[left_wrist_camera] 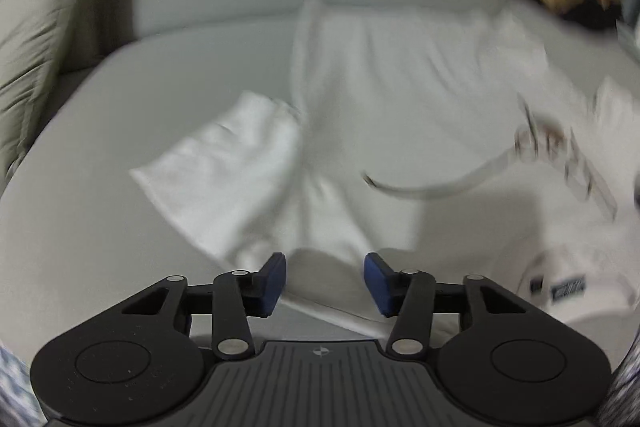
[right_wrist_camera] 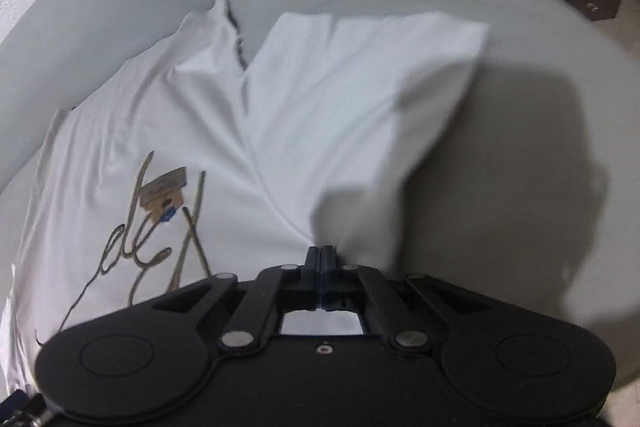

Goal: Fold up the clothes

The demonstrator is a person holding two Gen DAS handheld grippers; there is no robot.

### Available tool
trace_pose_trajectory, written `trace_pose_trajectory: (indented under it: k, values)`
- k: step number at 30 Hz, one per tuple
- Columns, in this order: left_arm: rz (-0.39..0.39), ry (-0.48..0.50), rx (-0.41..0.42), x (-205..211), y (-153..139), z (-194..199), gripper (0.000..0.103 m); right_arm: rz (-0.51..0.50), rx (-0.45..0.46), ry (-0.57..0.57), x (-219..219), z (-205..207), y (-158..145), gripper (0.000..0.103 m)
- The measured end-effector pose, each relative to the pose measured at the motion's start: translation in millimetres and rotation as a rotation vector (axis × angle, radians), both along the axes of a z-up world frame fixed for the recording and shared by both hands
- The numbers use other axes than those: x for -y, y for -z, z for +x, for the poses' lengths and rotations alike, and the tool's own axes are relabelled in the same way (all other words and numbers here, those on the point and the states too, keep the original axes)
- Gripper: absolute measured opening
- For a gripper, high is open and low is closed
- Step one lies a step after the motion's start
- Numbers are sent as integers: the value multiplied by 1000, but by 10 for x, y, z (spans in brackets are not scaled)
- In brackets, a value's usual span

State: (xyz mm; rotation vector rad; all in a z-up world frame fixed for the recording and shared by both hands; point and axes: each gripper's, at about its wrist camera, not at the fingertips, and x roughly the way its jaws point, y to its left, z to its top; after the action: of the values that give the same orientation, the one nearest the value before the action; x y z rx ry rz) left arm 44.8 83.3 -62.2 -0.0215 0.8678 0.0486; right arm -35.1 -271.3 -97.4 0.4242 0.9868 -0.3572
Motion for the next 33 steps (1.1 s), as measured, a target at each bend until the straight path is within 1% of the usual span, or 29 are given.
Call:
trace_pose_trajectory:
  k: [1,2,3,4,7,9,10,12,13,14,17,20,21,22,24,25,27,28,29,31,33]
  values:
    - [-17,-46,51,-128,-77,-68,52,-26,17,-7,-26,-62,-77,10]
    - [-28,-92,97,-255,-146,-131,54,-17,50,-22,-33,-130,-146,35]
    - [-35,-137,129,-388,-191,-173,56,10,91,-43,-30,-200,-210,49]
    - [-73,-187,143,-552,-209,-183,58,28,124,-62,-42,-269,-266,66]
    - [-228,-352,119,-1057,-139,-113,60,54,194,-99,-114,-467,-403,68]
    - [-306,-432,73,-1316,-9,-2,60,98,218,-66,-147,-563,-428,68]
    - [-349,-459,42,-1431,63,66,58,136,233,-48,-157,-591,-432,68]
    - [-441,-477,-13,-1591,179,206,57,213,260,-17,-174,-618,-437,68]
    - [-476,-478,-26,-1652,219,267,57,232,269,-12,-212,-633,-445,68]
    - [-488,-469,-27,-1679,232,328,57,239,275,-13,-242,-636,-460,68]
    - [-488,-436,-41,-1682,276,519,57,257,293,-14,-278,-626,-502,68]
    - [-482,-422,-39,-1675,332,647,57,284,312,2,-285,-635,-535,68]
    - [-484,-420,-38,-1677,347,699,53,287,315,4,-289,-631,-540,68]
    - [-481,-414,-39,-1667,356,735,42,286,318,4,-293,-633,-545,68]
    - [-462,-396,-58,-1628,368,795,29,279,317,2,-303,-638,-552,68]
    - [-456,-384,-66,-1607,372,822,20,276,313,3,-306,-643,-553,68]
    - [-471,-352,-94,-1565,399,858,2,274,307,5,-304,-649,-553,68]
    - [-464,-357,-98,-1547,405,854,2,274,305,7,-302,-650,-552,68]
    - [-448,-371,-83,-1540,379,835,1,273,303,7,-299,-651,-551,68]
    - [-397,-424,-40,-1519,278,762,1,273,302,7,-290,-652,-554,68]
    - [-328,-461,19,-1462,136,628,1,270,304,2,-287,-651,-566,68]
